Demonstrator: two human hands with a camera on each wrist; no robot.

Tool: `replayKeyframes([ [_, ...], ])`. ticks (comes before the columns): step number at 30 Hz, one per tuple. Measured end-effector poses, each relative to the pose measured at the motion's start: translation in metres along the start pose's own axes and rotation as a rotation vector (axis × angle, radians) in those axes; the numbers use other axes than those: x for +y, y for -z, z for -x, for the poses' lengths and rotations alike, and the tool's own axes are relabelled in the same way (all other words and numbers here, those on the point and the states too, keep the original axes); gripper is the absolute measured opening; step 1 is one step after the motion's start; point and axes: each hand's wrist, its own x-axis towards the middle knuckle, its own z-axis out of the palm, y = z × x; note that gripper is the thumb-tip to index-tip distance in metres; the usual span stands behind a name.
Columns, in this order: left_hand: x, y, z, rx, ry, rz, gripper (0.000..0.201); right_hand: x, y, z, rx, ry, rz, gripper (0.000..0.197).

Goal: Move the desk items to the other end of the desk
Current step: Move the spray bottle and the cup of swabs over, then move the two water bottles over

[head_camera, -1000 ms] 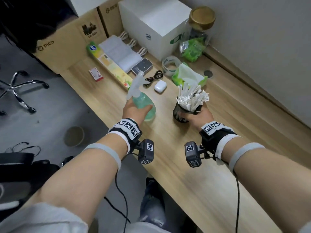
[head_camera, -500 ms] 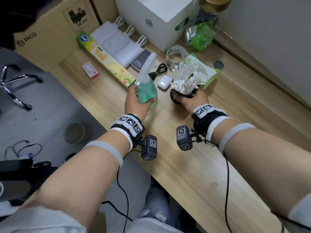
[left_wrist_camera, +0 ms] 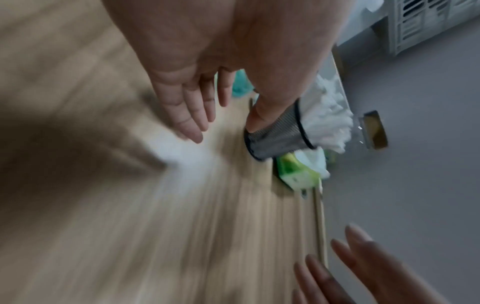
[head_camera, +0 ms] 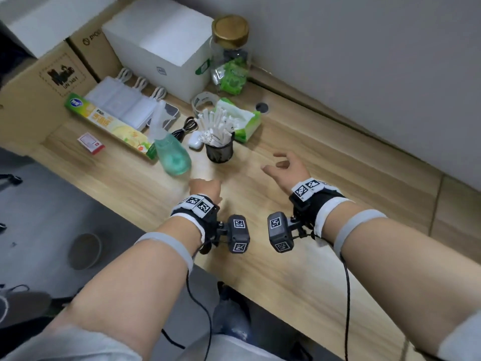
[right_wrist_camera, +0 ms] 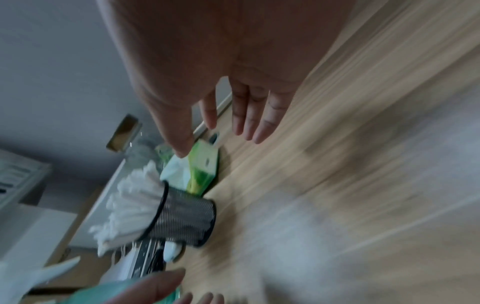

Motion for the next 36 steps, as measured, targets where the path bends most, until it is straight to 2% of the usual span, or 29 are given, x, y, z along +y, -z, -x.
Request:
replayKeyframes([
  [1, 0.003, -0.017, 0.017, -0.066, -0.011, -0.022, 0.016, 0.009, 0.02, 0.01, 0.022, -0.002, -0.017, 0.047],
  [2, 0.004, -0.037, 0.034, -0.136, -0.037, -0.041, 0.013, 0.021, 0.042, 0.021, 0.045, -0.006, -0.03, 0.045],
  [4, 0.005, -0.08, 0.079, -0.269, -0.083, -0.07, 0.02, 0.05, 0.089, 0.045, 0.098, -0.016, -0.06, 0.042],
  [8, -0.011, -0.17, 0.2, -0.475, -0.149, -0.092, 0.018, 0.132, 0.196, 0.112, 0.235, -0.036, -0.113, 0.031],
  [10, -0.032, -0.218, 0.259, -0.53, -0.224, -0.181, 0.008, 0.18, 0.251, 0.154, 0.315, -0.053, -0.154, 0.026],
  [15, -0.104, -0.345, 0.41, -0.696, -0.364, -0.339, 0.008, 0.302, 0.392, 0.281, 0.545, -0.138, -0.21, 0.021],
  [17, -0.131, -0.391, 0.473, -0.782, -0.398, -0.381, 0.013, 0.341, 0.448, 0.333, 0.63, -0.174, -0.202, 0.017],
  [20, -0.169, -0.448, 0.558, -0.924, -0.435, -0.445, 0.009, 0.394, 0.52, 0.403, 0.769, -0.25, -0.203, 0.009],
  [22, -0.193, -0.483, 0.605, -1.006, -0.468, -0.489, 0.009, 0.426, 0.558, 0.444, 0.857, -0.289, -0.22, 0.011],
  [26, -0.238, -0.545, 0.679, -1.139, -0.525, -0.564, 0.01, 0.485, 0.607, 0.514, 0.952, -0.376, -0.269, 0.008],
  [29, -0.273, -0.594, 0.715, -1.188, -0.553, -0.613, 0.007, 0.534, 0.63, 0.548, 0.984, -0.442, -0.346, 0.013],
  [32, -0.307, -0.647, 0.742, -1.208, -0.561, -0.649, 0.002, 0.584, 0.66, 0.565, 0.965, -0.498, -0.368, 0.018],
  [34, -0.325, -0.685, 0.756, -1.211, -0.547, -0.656, 0.002, 0.612, 0.687, 0.567, 0.941, -0.521, -0.368, 0.015],
  [36, -0.339, -0.723, 0.768, -1.195, -0.539, -0.646, 0.005, 0.64, 0.718, 0.562, 0.908, -0.535, -0.37, 0.02],
])
